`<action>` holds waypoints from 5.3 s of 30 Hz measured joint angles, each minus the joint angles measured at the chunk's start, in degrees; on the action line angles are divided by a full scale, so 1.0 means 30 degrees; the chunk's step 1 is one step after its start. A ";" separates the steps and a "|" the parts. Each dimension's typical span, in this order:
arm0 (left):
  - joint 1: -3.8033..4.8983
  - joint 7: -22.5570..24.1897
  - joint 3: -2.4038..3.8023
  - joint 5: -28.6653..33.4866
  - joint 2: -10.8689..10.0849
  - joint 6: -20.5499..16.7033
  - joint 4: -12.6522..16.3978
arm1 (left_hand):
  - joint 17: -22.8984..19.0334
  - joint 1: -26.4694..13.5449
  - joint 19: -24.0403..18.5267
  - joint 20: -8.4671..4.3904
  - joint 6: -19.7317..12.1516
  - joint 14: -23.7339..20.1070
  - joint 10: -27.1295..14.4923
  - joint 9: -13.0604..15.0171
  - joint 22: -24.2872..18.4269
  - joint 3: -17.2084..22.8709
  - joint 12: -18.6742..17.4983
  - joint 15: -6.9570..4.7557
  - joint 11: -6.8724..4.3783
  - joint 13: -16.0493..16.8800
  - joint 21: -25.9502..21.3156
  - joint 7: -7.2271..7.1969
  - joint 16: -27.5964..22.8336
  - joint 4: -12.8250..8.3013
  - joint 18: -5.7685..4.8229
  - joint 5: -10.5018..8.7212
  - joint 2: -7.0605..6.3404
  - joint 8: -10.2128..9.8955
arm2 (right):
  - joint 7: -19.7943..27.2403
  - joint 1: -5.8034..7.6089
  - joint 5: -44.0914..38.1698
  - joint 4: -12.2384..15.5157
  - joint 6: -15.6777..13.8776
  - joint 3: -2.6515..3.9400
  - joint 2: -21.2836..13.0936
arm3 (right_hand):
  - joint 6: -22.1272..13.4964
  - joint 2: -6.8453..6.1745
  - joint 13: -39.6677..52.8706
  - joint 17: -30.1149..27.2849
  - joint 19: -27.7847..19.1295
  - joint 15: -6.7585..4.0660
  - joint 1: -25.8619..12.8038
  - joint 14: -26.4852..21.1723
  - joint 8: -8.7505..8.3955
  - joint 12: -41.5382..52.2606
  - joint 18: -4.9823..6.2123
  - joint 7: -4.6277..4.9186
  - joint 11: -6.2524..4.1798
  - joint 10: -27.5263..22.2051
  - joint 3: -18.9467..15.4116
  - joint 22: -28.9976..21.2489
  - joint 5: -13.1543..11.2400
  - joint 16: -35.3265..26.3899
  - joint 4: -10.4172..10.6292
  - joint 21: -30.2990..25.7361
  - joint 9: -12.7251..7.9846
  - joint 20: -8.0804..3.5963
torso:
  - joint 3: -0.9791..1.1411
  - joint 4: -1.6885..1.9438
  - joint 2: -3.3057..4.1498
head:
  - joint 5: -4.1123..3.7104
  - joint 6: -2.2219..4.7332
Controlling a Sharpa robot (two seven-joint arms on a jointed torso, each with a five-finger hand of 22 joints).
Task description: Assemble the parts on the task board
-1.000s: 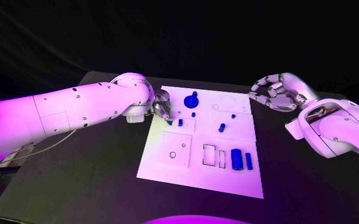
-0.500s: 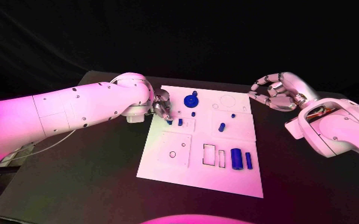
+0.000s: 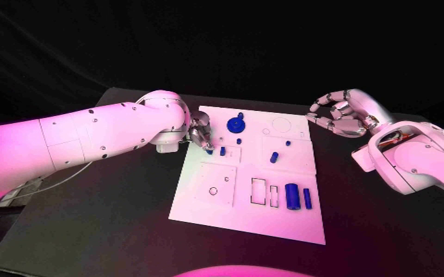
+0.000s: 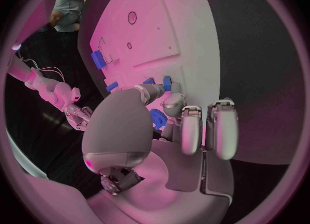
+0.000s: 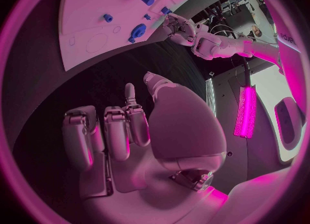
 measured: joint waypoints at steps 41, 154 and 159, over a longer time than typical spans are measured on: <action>-0.0002 -0.0424 -0.0040 0.0354 0.0145 -0.0146 -0.0153 | -0.0001 -0.2135 -0.0002 -0.0413 0.0441 0.0007 0.0846 0.0473 0.0000 0.1740 0.0625 -0.0552 -0.0571 0.1171 0.0161 -0.0305 0.0000 -0.1737 -0.0001 -0.0162 -0.0628 0.0512 | 0.0013 -0.0002 0.0000 0.0012 -0.0078 0.0000 -0.0042 | 0.0000 0.0000 -0.0006 -0.0004 0.0000 -0.0001 0.0000 -0.0001 0.0000 0.0000 -0.0001 0.0000 0.0000 0.0000 0.0000 0.0007 0.0000 0.0000 0.0000 0.0000 -0.0008 0.0000 | 0.0013 -0.0049 0.0011 | 0.0011 -0.0024; -0.1833 0.9164 -0.0400 -0.8677 0.2031 -0.9526 -0.1024 | -0.3083 0.3689 -0.2004 0.0923 -0.1243 -0.0774 -0.9053 -0.4454 -0.3321 -0.3753 -1.2169 0.0981 0.1688 -1.3983 -0.4065 0.0707 -0.3677 -0.0944 0.1315 -0.0301 -0.1663 -0.6143 | 0.0439 -0.0068 0.0002 -0.0186 -0.0399 -0.0003 0.0043 | -0.0321 0.0053 -0.0004 0.0008 -0.0068 0.0000 -0.0053 0.0000 0.0000 -0.1508 -0.0001 0.0047 -0.0064 -0.1565 0.0000 0.0000 0.0000 -0.0519 0.0000 -0.1351 0.0009 -0.0069 | 0.0033 -0.0081 0.0042 | -0.0811 0.0456; -0.1844 0.8687 -0.0395 -0.9203 0.2237 -0.8888 -0.1177 | -0.3020 0.3691 -0.1832 0.0886 -0.1025 -0.0607 -0.8930 -0.4496 -0.2930 -0.3658 -1.2318 0.0955 0.1612 -1.4192 -0.3824 0.0800 -0.3589 -0.0855 0.1026 -0.0301 -0.1642 -0.6257 | 0.0457 -0.0069 0.0002 -0.0177 -0.0403 -0.0004 0.0049 | -0.0320 0.0052 -0.0005 0.0007 -0.0068 0.0000 -0.0053 0.0000 0.0000 -0.1508 0.0000 0.0047 -0.0064 -0.1565 0.0000 0.0002 0.0000 -0.0519 0.0000 -0.1351 0.0021 -0.0069 | 0.0031 -0.0073 0.0033 | -0.0866 0.0447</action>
